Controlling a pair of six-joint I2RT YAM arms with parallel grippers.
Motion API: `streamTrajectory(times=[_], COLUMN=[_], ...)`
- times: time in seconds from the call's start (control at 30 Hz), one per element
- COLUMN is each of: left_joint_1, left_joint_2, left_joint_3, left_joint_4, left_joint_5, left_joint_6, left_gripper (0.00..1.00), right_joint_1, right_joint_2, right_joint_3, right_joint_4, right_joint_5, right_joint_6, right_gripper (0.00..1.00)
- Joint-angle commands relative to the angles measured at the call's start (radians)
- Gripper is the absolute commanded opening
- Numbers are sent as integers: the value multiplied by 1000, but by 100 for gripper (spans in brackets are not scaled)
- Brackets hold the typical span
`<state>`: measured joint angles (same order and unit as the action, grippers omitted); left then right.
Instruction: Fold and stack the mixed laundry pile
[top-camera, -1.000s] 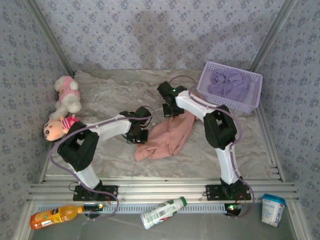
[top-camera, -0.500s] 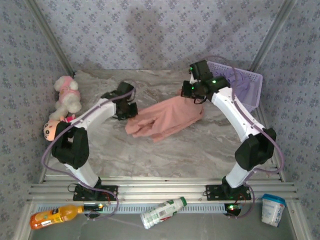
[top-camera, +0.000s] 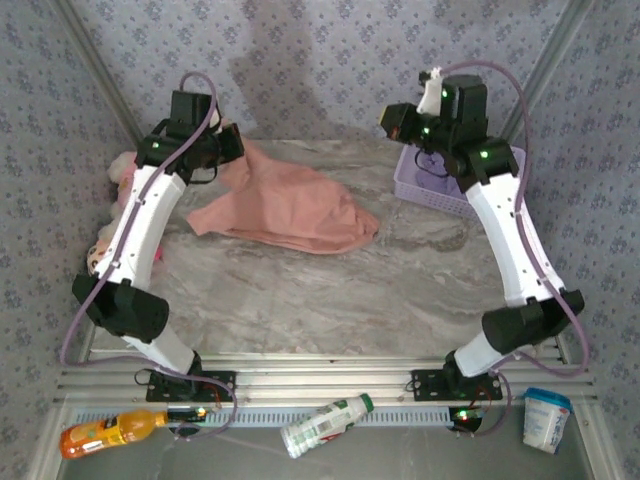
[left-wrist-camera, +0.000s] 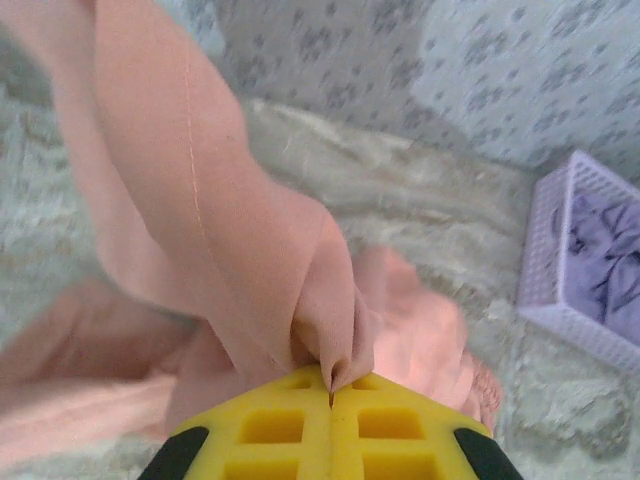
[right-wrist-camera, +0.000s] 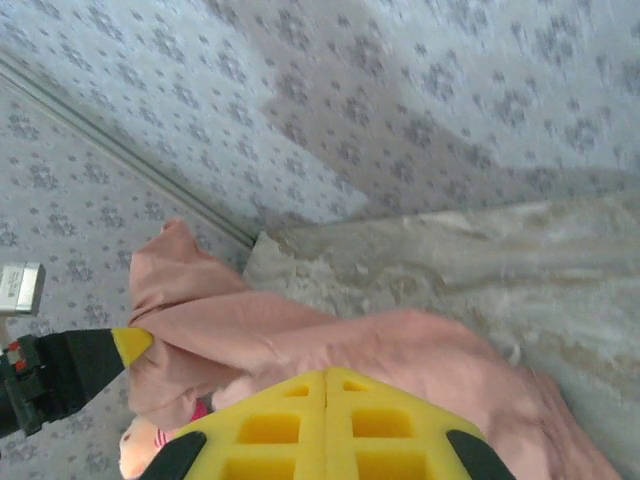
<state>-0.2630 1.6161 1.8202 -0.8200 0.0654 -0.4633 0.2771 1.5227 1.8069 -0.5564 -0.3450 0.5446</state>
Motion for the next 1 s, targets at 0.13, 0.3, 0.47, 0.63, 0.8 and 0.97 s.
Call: streamTrajectory(times=[0.13, 0.3, 0.47, 0.63, 0.8, 0.97], left_joint_1=[63, 80, 79, 62, 6, -51], left_joint_2=[-50, -87, -159, -218, -235, -172], left_joint_3=[-423, -518, -597, -676, -772, -814], left_joint_4=[-36, -36, 4, 51, 124, 271], left_joint_5=[-71, -91, -55, 32, 66, 82], left_joint_6=[-62, -104, -157, -211, -283, -338], left_gripper=[72, 100, 99, 99, 99, 99], right_joint_1=[5, 45, 110, 148, 170, 153], right_joint_2=[-121, -52, 113, 286, 408, 372], right_joint_3=[-469, -606, -656, -624, -533, -518], right_joint_4=[115, 175, 222, 277, 270, 255], right_joint_5=[64, 91, 146, 163, 163, 166], right_joint_6=[44, 44, 75, 175, 224, 239], right_gripper=[15, 49, 63, 69, 61, 0])
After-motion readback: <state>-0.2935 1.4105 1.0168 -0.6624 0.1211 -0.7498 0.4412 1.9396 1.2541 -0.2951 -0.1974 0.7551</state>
